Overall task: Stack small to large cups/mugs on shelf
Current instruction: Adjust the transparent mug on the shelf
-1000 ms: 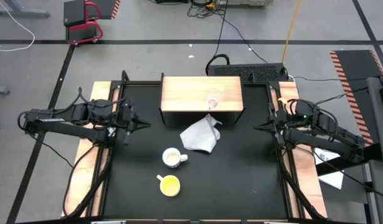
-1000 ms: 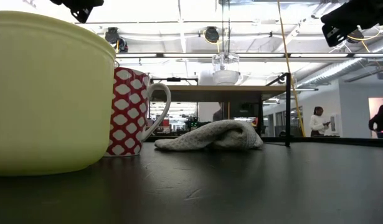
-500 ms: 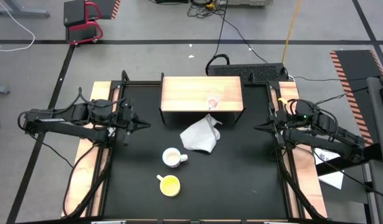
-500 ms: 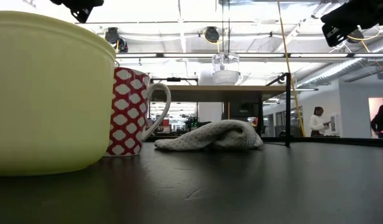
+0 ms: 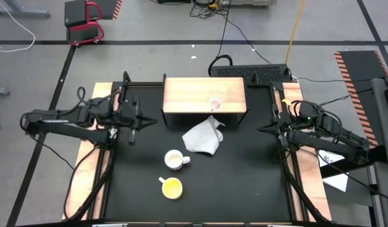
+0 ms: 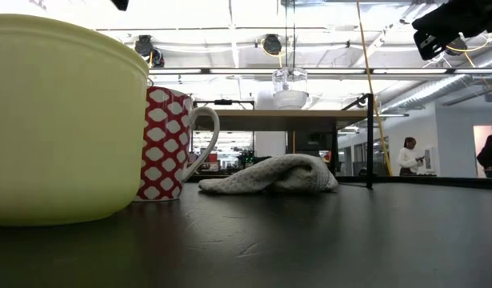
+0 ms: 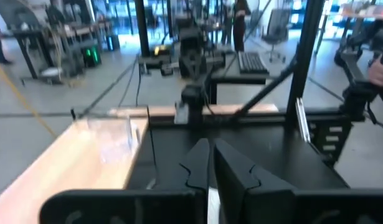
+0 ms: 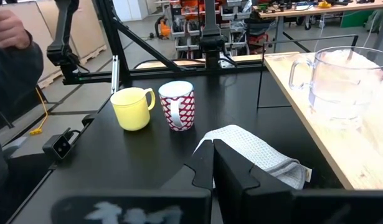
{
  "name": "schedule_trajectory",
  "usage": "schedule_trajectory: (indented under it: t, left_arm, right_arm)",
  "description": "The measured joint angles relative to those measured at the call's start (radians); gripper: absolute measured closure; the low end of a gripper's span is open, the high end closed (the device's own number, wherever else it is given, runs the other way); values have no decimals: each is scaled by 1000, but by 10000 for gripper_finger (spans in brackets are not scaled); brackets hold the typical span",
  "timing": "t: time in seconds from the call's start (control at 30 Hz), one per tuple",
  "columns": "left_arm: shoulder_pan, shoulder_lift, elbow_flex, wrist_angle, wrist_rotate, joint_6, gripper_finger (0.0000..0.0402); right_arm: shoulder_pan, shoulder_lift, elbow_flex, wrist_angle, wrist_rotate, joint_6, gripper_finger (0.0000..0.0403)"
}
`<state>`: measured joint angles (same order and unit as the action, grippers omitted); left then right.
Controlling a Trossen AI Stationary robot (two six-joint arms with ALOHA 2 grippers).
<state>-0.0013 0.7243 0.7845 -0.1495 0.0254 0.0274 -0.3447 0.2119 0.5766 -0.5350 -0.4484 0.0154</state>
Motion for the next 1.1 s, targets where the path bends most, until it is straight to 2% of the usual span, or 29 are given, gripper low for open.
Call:
schedule_trajectory:
  t: [0.23, 0.4, 0.6, 0.83, 1.1]
  left_arm:
    - [2, 70, 0, 149, -1, 83, 376]
    - [40, 101, 0, 229, 5, 48, 376]
    - [147, 108, 1, 273, 113, -38, 376]
    - [272, 131, 92, 218, 261, -118, 376]
    - [345, 252, 285, 68, 303, -125, 376]
  right_arm:
    - [0, 0, 0, 0, 0, 0, 403]
    - [0, 0, 0, 0, 0, 0, 403]
    - [0, 0, 0, 0, 0, 0, 403]
    - [0, 0, 0, 0, 0, 0, 403]
    - [0, 1, -1, 0, 0, 0, 403]
